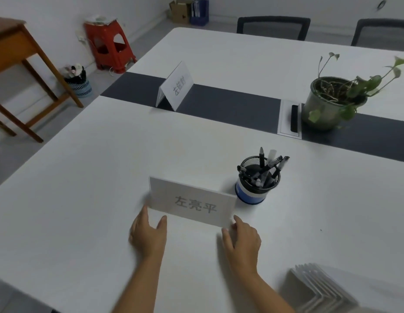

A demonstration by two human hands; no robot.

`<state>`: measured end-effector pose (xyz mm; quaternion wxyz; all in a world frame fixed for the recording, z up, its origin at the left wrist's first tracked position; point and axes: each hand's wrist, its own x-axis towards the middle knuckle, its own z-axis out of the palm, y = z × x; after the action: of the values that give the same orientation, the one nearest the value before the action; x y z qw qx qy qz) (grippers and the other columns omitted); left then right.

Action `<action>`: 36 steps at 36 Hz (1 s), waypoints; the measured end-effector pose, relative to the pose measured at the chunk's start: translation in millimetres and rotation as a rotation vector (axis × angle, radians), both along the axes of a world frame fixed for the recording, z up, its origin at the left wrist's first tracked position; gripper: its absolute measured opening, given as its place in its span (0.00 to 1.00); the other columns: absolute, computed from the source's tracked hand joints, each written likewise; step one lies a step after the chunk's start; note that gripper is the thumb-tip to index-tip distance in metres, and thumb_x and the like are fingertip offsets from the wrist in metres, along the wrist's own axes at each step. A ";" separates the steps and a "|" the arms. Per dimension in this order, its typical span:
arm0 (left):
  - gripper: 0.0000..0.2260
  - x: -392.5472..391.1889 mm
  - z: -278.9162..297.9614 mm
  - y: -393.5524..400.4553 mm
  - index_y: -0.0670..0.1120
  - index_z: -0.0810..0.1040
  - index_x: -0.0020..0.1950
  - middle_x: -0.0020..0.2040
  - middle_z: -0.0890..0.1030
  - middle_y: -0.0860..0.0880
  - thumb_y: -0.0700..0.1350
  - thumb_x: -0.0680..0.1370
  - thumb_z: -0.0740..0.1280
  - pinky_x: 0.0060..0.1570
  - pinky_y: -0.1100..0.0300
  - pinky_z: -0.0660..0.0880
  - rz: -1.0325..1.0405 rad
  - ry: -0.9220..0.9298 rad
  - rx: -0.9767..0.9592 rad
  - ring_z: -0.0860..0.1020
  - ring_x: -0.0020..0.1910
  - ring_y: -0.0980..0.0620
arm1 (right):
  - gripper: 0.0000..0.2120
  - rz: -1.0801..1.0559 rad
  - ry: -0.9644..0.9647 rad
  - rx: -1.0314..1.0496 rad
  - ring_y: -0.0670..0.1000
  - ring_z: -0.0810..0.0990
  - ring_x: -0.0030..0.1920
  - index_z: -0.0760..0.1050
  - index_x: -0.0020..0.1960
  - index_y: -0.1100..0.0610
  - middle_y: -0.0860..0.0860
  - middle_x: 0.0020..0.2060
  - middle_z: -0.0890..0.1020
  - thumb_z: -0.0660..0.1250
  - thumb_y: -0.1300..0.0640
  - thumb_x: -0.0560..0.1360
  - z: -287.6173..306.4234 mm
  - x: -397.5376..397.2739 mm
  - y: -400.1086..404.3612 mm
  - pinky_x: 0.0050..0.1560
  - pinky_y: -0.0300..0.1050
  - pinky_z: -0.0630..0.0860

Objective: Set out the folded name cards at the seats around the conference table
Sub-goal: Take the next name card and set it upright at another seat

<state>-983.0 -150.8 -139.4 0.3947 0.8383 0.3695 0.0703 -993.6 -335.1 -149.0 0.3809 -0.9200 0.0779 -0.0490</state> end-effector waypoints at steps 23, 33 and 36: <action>0.18 -214.0 48.8 -146.6 0.47 0.69 0.65 0.65 0.69 0.51 0.42 0.75 0.64 0.67 0.55 0.61 -0.247 -0.048 -0.157 0.65 0.68 0.49 | 0.19 0.239 -0.188 0.216 0.36 0.77 0.46 0.73 0.50 0.48 0.28 0.49 0.76 0.55 0.36 0.72 44.1 -184.3 -173.7 0.48 0.22 0.68; 0.21 -173.3 103.6 -238.7 0.52 0.60 0.69 0.63 0.64 0.58 0.41 0.77 0.59 0.68 0.53 0.63 -0.471 -0.249 -0.317 0.66 0.65 0.53 | 0.19 -0.283 -0.211 0.330 0.49 0.73 0.56 0.68 0.58 0.44 0.27 0.52 0.73 0.68 0.56 0.71 88.5 -192.3 -294.8 0.59 0.36 0.67; 0.21 -158.2 116.9 -254.1 0.49 0.58 0.71 0.65 0.61 0.59 0.41 0.78 0.57 0.70 0.53 0.60 -0.535 -0.270 -0.302 0.63 0.68 0.52 | 0.24 -0.189 -0.114 0.339 0.51 0.65 0.67 0.61 0.68 0.52 0.44 0.65 0.67 0.63 0.60 0.74 103.7 -173.2 -301.7 0.65 0.47 0.64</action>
<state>-1141.2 -404.9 -22.5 0.5645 0.8207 0.0866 0.0192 -1166.7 -636.8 -45.2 0.5279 -0.8270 0.1494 -0.1228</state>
